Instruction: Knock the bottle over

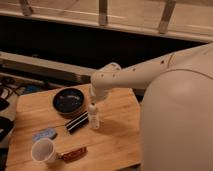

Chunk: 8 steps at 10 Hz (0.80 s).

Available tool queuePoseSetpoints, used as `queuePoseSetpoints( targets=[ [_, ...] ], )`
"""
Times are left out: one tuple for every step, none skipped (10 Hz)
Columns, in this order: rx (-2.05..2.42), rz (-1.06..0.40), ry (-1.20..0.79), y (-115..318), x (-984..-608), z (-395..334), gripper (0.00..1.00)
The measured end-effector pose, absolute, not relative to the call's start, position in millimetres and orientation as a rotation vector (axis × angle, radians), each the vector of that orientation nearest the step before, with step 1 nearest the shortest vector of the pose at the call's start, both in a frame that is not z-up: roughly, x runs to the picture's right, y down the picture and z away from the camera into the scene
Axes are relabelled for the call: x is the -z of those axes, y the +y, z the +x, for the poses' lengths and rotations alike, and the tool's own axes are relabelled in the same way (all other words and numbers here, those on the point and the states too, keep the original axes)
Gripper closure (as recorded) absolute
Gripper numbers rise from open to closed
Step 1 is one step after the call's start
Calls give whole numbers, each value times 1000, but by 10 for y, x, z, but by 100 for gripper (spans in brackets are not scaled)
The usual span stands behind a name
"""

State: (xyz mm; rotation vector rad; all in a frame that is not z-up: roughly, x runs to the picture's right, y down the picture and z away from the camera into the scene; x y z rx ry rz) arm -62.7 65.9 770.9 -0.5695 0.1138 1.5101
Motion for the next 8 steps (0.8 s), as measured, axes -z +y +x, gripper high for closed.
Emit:
queuePoseSetpoints(
  targets=[
    [-1508,-570,113,665,-7704,-633,86],
    [-1509,-569,113,665,-7700,-622,86],
    [-1509,-569,113,670,-7693,-613,86],
    [-1508,-569,113,677,-7685,-607,86],
    [-1505,-568,113,683,-7676,-608,86],
    [-1504,-569,114,688,-7675,-606,86],
    [-1499,-572,114,694,-7663,-612,86],
    [-1497,-573,115,701,-7657,-617,86]
  ],
)
